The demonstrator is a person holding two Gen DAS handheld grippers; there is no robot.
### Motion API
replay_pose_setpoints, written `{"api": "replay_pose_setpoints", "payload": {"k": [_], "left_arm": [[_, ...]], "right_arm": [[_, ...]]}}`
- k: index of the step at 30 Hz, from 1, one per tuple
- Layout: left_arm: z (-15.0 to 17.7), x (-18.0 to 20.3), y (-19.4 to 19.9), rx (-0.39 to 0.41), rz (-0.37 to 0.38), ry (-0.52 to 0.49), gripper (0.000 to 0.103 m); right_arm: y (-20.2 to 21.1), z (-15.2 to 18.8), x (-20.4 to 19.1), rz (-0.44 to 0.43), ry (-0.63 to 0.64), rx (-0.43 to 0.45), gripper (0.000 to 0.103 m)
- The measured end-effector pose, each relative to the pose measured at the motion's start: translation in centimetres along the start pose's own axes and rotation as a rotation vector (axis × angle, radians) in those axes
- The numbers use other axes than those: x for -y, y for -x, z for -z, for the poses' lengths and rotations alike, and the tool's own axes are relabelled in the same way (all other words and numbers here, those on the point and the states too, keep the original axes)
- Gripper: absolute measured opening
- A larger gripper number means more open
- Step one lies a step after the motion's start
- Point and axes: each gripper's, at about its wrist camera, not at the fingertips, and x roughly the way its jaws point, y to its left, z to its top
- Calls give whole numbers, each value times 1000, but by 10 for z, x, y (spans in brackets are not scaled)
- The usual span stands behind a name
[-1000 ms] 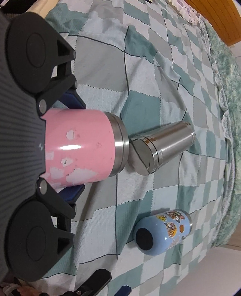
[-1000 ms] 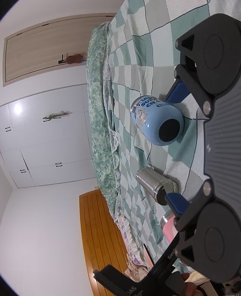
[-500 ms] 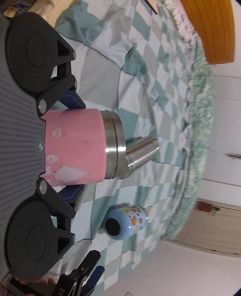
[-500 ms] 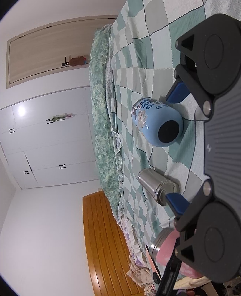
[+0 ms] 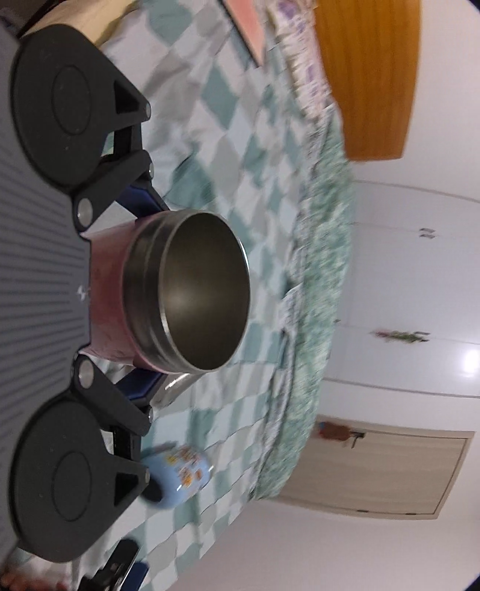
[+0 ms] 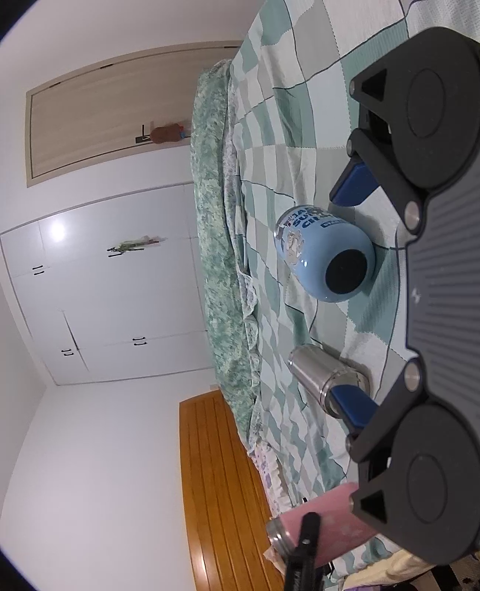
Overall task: Flip cup upright
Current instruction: 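Rotate the pink cup rim-up with the left tool and lower it onto the bed, then open the left tool and pull it back from the upright pink cup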
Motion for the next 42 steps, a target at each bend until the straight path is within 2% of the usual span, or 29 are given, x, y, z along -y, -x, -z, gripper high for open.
{"api": "replay_pose_setpoints", "payload": {"k": [8,11,13,17,19,20,29,36,42], "left_arm": [[1,-10,-41,47,-116,-54,85],[17,-16,-63,7,-159,-74,85],[27,-16,-63,60,-153,-100,85],[28,-11,-62,59,-166,-119,85],[26,-11,-60,52,-165,-117,89],[25,-12,-57,55,-163,-112,103],[13,-16,15,172,-146,-82,103],[11,-1,80,242,-49,-68,103],[31,20,108,231,55,-84,103]], "right_arm": [[-1,1,0,6,0,8,103],[-2,2,0,7,2,7,103],[-2,2,-1,9,4,5,103],[-4,3,-3,16,19,2,103],[-3,3,-5,18,26,8,103],[-2,3,-6,17,28,13,103],[23,-7,-31,6,78,58,103],[65,-16,-58,3,123,90,103],[98,-9,-73,37,166,91,103]]}}
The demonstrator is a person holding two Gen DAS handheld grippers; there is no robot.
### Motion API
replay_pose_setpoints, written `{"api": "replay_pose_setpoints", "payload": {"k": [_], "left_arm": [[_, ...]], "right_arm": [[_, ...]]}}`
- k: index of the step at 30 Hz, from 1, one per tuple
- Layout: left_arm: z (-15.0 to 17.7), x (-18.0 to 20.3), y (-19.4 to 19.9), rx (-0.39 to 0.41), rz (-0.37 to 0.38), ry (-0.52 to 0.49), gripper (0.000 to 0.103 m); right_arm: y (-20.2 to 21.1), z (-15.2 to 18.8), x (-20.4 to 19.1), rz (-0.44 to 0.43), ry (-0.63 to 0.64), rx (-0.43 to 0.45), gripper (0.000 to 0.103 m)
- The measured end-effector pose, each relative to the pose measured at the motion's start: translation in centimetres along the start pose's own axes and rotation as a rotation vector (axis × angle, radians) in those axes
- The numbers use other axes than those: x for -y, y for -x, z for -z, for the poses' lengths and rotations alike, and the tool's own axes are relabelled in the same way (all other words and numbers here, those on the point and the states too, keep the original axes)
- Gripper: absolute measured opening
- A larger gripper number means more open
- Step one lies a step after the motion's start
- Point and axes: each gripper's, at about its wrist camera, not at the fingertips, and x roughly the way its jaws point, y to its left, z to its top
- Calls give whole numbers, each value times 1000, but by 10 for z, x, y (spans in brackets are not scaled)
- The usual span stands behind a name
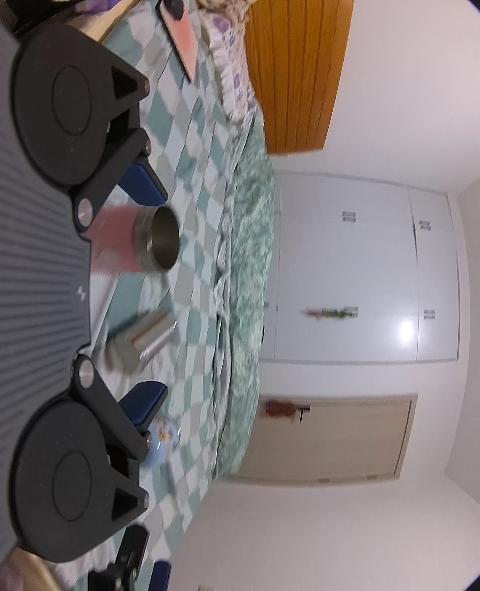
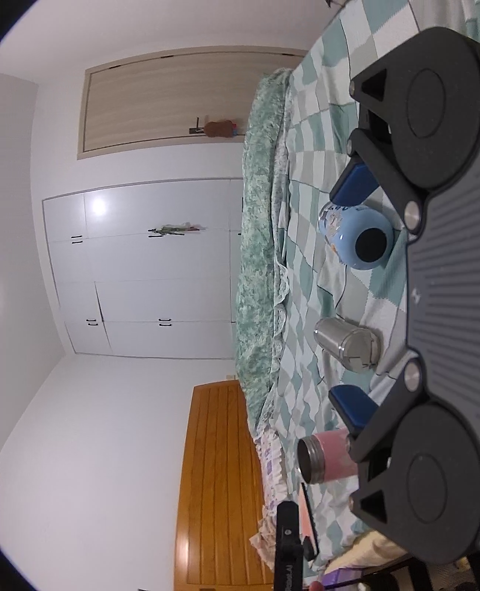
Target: Flip cup upright
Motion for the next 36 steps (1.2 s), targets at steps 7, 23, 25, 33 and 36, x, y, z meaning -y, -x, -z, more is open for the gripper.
{"api": "replay_pose_setpoints", "payload": {"k": [7,23,25,33,36], "left_arm": [[39,29,11,-22,38,-37,103],[92,41,15,41,-30,-84,103],[92,41,16,45,-32,-90,103],[93,41,16,44,-38,-105,103],[94,41,15,39,-37,-112,103]], "right_arm": [[30,22,-9,66,42,-17,103],[45,71,-24,189,134,-6,103],[44,71,-24,193,132,-2,103],[46,72,-17,209,88,14,103],[46,73,-15,212,79,16,103]]}}
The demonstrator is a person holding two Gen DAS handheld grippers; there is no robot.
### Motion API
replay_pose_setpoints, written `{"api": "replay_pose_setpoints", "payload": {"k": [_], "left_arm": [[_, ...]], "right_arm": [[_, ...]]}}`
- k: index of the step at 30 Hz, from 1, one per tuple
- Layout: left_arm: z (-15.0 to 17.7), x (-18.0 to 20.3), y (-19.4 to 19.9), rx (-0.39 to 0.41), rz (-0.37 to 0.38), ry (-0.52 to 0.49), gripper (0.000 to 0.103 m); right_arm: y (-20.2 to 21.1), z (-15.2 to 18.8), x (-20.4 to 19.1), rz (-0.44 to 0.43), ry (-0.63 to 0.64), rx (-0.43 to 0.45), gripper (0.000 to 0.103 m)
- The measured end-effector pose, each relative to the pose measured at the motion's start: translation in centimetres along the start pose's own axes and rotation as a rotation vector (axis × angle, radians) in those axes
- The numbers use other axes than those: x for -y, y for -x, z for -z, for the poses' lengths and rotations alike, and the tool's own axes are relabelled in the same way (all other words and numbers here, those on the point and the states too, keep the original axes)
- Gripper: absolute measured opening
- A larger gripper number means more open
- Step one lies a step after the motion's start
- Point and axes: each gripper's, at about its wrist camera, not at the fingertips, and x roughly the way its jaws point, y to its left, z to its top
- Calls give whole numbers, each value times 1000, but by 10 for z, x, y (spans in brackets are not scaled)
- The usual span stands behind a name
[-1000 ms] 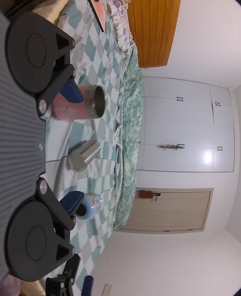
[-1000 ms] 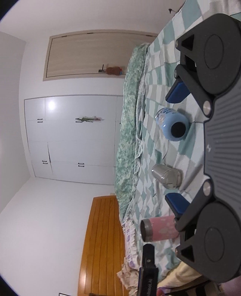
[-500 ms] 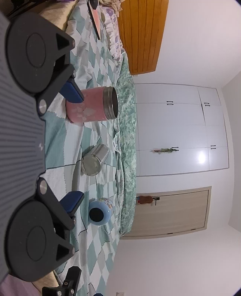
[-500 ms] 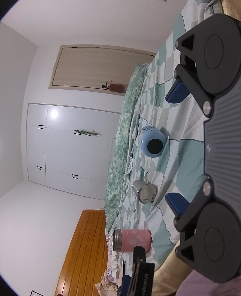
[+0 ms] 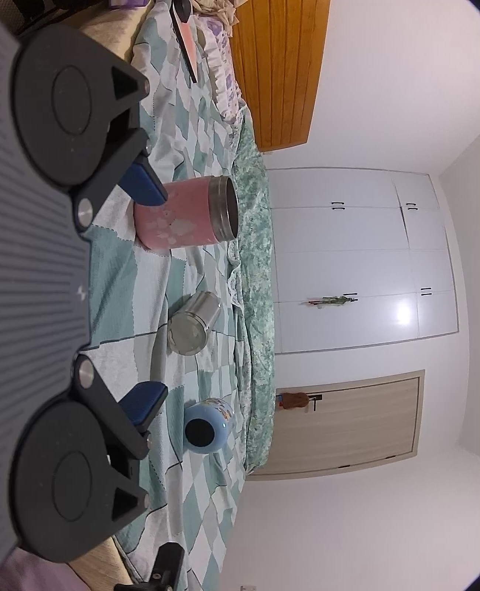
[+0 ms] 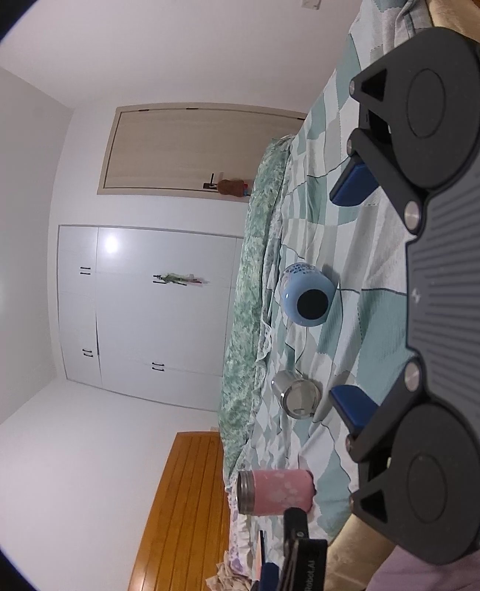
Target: Flip cup upright
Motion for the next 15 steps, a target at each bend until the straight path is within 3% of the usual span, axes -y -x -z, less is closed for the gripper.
{"api": "replay_pose_setpoints", "payload": {"k": [15], "left_arm": [[1,1,1,2,7,-8,103]], "right_arm": [[0,0,1,0,-1,2,103]]}}
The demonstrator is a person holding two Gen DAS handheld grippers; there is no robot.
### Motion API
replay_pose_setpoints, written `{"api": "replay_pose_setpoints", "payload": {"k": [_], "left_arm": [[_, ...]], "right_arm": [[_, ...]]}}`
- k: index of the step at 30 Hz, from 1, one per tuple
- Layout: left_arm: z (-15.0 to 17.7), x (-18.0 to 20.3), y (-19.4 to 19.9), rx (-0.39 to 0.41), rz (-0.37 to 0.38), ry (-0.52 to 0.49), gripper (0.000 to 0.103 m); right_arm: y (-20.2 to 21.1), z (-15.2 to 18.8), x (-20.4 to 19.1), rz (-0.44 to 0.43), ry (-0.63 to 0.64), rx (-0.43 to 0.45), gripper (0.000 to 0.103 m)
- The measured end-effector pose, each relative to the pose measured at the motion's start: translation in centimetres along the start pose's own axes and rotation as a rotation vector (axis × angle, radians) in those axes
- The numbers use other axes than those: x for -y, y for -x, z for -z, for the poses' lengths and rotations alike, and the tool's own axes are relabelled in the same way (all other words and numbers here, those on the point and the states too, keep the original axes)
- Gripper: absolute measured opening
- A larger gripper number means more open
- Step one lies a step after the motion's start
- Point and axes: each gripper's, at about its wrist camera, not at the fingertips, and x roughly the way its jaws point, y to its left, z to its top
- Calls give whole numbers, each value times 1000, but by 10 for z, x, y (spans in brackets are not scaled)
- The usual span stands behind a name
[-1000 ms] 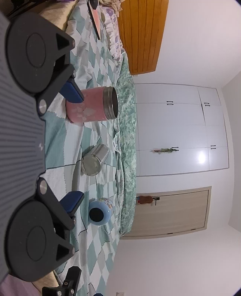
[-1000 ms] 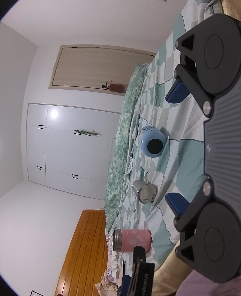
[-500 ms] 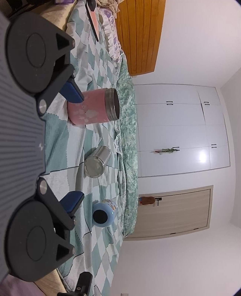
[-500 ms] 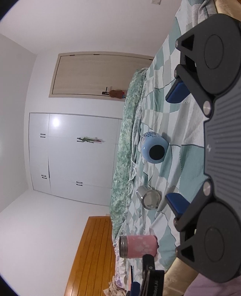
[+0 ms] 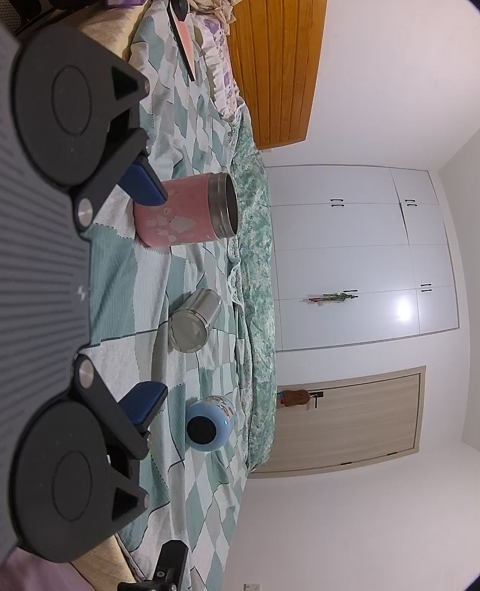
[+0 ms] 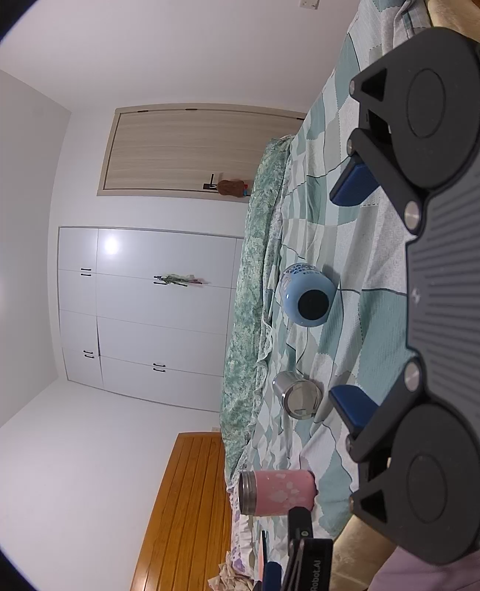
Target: Flip cup upright
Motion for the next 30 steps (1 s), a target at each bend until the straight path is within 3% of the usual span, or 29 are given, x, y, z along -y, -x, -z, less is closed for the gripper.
{"api": "replay_pose_setpoints", "payload": {"k": [30], "left_arm": [[0,0,0,3,6,-3,103]], "right_arm": [[0,0,-1,0,1,-1,103]]}}
